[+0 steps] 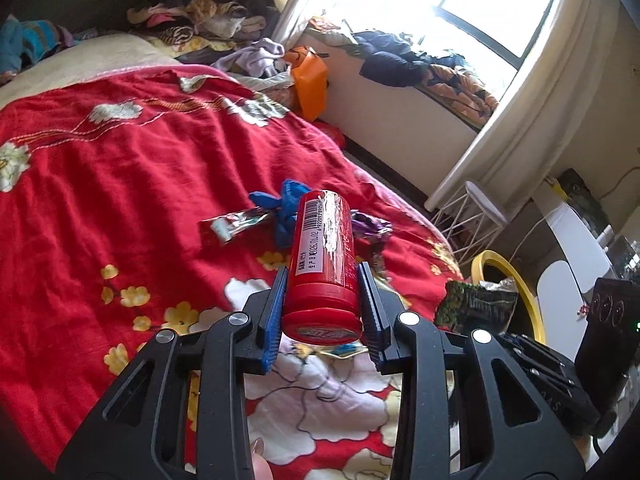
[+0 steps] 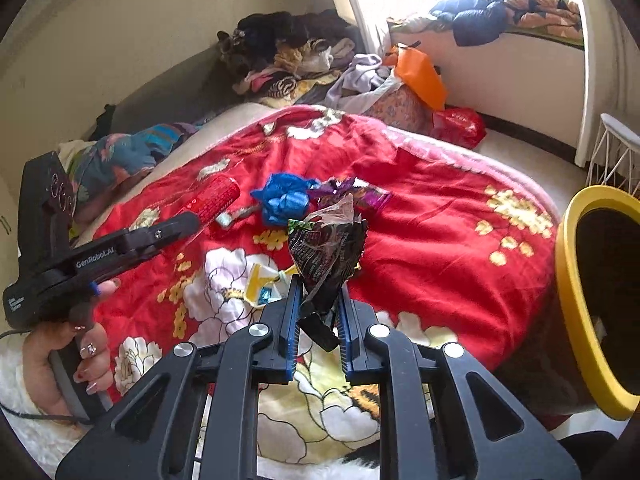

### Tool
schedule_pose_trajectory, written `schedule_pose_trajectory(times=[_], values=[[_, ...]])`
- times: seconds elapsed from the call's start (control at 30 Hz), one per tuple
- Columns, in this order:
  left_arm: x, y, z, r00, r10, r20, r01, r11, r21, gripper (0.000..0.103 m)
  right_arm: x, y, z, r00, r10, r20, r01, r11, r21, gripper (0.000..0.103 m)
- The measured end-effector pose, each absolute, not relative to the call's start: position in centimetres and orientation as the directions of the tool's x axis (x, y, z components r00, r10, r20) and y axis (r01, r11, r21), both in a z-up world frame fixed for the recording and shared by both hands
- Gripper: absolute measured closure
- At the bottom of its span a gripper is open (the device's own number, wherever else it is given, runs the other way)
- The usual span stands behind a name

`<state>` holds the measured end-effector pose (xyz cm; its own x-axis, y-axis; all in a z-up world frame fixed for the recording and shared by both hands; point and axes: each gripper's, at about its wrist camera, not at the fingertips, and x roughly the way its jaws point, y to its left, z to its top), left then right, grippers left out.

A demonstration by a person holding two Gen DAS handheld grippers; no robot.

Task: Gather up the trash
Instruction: 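Carry the black wrapper over the bin with the right tool while the left tool carries the red can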

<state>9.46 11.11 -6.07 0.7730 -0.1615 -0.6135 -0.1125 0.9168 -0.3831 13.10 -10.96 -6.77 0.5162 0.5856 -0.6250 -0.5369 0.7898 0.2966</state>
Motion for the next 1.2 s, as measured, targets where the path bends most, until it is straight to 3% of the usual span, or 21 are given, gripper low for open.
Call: schedule_pose_trajectory(times=[1.2], values=[[10.9,1.6,-3.9,0.757,-0.279,-0.591,0.115,0.947,-0.3,0.076,14.6,-19.4,-4.0,0.699,0.462,-0.546,-0.365,0.887,0.283,0.087]])
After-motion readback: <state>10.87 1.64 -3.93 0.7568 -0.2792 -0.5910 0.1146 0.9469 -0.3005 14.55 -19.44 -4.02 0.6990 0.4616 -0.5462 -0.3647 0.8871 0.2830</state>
